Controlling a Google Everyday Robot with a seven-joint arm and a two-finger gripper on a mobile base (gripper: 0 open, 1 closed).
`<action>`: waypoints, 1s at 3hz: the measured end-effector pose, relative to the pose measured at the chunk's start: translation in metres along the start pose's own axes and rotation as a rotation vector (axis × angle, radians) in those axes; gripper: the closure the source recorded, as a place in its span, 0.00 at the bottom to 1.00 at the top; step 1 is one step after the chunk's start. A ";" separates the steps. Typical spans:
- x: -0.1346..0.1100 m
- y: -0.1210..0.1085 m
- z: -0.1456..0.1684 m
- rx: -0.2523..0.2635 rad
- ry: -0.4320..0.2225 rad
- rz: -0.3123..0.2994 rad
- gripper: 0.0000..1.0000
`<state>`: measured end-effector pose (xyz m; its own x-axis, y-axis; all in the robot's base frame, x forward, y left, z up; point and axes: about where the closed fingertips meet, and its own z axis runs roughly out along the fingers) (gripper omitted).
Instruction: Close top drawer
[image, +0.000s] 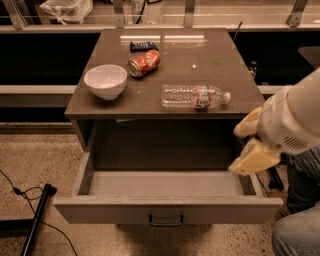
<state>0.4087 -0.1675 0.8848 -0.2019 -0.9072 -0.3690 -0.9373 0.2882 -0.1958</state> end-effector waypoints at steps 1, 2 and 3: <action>0.017 0.034 0.071 -0.069 -0.049 0.020 0.66; 0.047 0.062 0.114 -0.123 -0.121 0.076 0.89; 0.063 0.085 0.136 -0.151 -0.185 0.069 1.00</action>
Offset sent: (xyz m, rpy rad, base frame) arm -0.0641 -0.0034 -0.1987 0.3281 0.1540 -0.0264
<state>0.3553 -0.1589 0.7213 -0.2246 -0.8113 -0.5398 -0.9577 0.2862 -0.0316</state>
